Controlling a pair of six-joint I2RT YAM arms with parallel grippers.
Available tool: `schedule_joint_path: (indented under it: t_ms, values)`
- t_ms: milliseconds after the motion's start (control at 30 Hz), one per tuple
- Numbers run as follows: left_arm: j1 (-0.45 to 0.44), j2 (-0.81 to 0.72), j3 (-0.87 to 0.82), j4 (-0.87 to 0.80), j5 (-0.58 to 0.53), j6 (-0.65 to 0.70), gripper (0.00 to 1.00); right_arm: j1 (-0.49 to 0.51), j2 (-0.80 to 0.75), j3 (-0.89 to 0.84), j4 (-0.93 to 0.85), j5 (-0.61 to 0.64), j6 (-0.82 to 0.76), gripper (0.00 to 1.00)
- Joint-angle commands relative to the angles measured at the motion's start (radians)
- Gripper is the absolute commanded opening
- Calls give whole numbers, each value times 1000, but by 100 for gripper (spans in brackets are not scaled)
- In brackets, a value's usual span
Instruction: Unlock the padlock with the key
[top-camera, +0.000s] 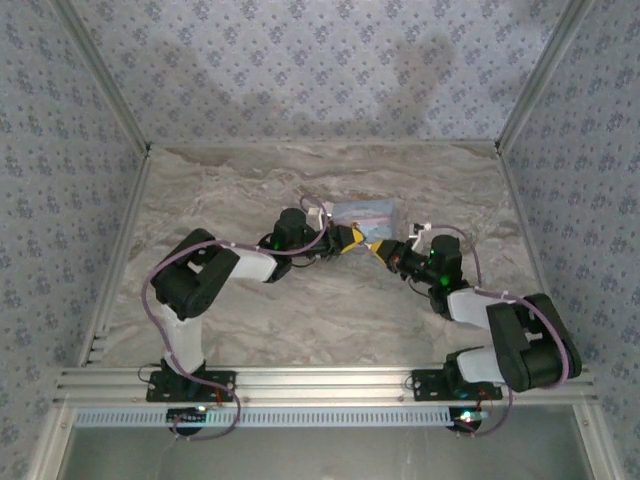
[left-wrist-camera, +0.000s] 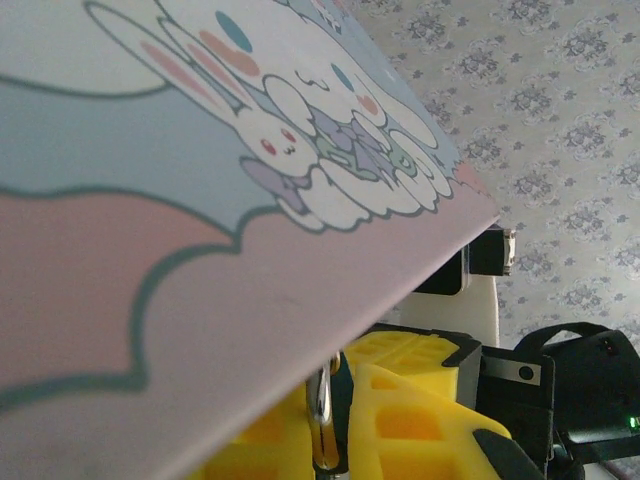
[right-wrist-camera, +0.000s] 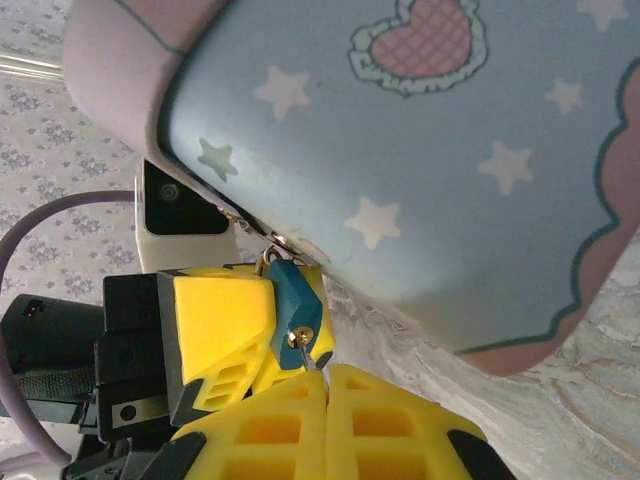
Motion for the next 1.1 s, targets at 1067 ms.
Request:
schedule_joint_path:
  t_ms: [1067]
  values:
    - [-99,-15,41,98,160,20,0,70,78,121,-41,104,76,0]
